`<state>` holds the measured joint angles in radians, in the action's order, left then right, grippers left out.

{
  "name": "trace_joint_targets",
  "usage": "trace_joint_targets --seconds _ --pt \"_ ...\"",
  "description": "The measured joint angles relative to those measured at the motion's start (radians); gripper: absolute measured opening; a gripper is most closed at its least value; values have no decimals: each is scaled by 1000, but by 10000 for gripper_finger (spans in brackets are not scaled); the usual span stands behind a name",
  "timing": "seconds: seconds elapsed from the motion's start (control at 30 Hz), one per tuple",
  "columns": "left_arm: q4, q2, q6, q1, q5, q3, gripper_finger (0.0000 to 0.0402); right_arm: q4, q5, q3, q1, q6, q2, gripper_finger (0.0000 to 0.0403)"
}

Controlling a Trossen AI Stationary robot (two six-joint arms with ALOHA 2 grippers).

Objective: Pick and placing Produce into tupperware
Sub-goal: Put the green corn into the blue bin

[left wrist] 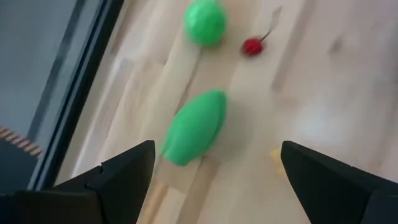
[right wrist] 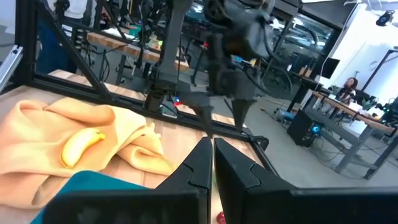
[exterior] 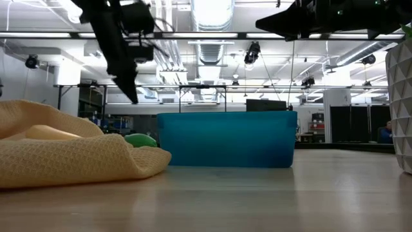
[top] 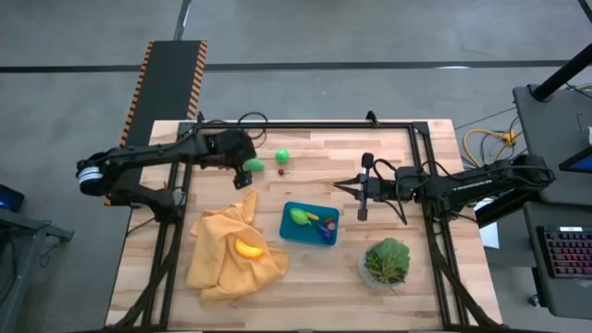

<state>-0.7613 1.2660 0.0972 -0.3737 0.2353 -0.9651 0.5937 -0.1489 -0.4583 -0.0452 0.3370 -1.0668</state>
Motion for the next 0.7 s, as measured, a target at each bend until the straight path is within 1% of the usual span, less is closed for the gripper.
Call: trace_joint_targets --seconds 0.07,0.17,0.2,0.4,0.53,0.7 --pt "-4 22 41 -47 -37 2 333 -3 2 0 0 0 0 9" --pt "-6 54 124 -89 -160 0 328 -16 2 0 0 1 0 9" --pt "-6 65 154 -92 -173 -2 324 -16 2 0 0 0 0 9" --pt "-2 139 282 -92 -169 -9 300 -15 -1 0 0 0 1 9" --pt "31 194 326 -92 -102 -9 297 -15 -1 0 0 0 1 9" --pt "79 253 375 -92 -98 -9 297 -15 -6 0 0 -4 1 9"
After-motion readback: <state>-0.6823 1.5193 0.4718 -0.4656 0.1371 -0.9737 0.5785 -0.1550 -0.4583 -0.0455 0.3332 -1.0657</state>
